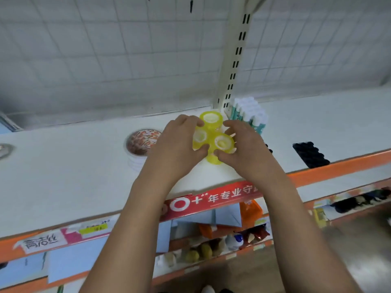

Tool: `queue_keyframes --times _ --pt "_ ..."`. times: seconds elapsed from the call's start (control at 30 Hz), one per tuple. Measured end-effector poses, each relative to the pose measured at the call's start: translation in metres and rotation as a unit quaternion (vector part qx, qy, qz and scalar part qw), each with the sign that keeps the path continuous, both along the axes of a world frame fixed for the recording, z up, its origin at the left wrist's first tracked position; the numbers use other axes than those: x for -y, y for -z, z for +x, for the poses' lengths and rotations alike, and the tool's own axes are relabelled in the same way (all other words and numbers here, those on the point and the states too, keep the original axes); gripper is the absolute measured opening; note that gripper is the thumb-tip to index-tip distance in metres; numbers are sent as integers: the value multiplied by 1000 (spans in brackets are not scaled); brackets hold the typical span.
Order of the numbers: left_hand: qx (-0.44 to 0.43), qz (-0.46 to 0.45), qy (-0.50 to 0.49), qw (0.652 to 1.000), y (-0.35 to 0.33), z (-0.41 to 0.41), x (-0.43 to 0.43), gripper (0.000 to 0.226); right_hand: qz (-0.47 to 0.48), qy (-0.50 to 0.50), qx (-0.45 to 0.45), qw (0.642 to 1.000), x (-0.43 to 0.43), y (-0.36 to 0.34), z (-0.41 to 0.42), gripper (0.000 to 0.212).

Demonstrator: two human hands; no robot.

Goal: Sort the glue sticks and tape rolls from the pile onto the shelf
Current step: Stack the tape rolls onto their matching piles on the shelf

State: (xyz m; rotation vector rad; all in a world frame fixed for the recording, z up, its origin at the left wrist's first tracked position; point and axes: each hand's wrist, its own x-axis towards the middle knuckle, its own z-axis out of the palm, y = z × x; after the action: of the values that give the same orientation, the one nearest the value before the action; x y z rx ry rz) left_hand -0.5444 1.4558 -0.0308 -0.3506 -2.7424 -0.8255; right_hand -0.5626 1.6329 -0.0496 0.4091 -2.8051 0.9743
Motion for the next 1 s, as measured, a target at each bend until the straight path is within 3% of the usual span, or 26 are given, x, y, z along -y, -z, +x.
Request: queue_keyframes --times 0.4,0.6,0.77,1.0 --pt "-7 35 -100 994 14 -9 -34 47 -38 -49 16 998 -10 22 -22 82" --pt "19 28 -108 994 24 -13 -52 55 8 -64 52 997 -24 22 -27 46" --pt "39 104 -105 988 23 -10 -43 72 16 -72 71 995 -26 19 -30 40" --pt "92 77 -99 988 25 -9 -39 44 24 -79 114 990 -29 13 -35 28"
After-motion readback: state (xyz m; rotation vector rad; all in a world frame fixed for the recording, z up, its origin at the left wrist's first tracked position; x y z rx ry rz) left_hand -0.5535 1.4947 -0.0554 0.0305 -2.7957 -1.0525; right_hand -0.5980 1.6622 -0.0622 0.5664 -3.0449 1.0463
